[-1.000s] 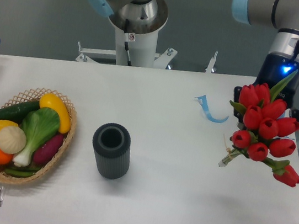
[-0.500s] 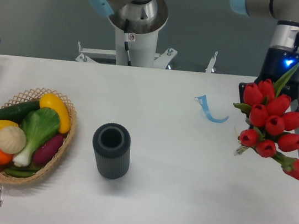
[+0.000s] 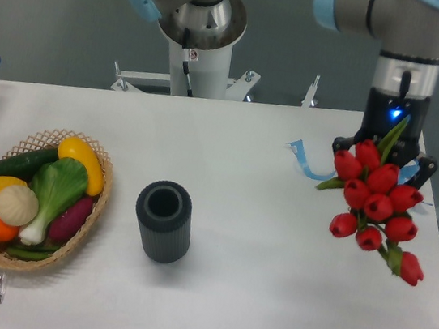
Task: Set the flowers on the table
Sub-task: 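Carry the tulips toward the grey cup and lower them to the table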
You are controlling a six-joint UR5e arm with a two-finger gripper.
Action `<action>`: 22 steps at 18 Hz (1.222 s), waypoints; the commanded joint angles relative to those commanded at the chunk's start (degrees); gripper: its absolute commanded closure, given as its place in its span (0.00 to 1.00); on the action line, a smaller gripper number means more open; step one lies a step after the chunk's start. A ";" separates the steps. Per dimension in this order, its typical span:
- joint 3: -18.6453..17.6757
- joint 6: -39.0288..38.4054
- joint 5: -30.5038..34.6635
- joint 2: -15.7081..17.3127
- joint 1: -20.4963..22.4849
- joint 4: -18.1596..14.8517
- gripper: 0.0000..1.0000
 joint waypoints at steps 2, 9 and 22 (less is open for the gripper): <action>-0.27 2.47 6.94 -0.97 -2.46 -1.48 0.56; -0.35 9.69 22.95 -6.06 -8.70 -10.54 0.56; 0.61 9.42 28.59 -15.56 -12.05 -9.94 0.48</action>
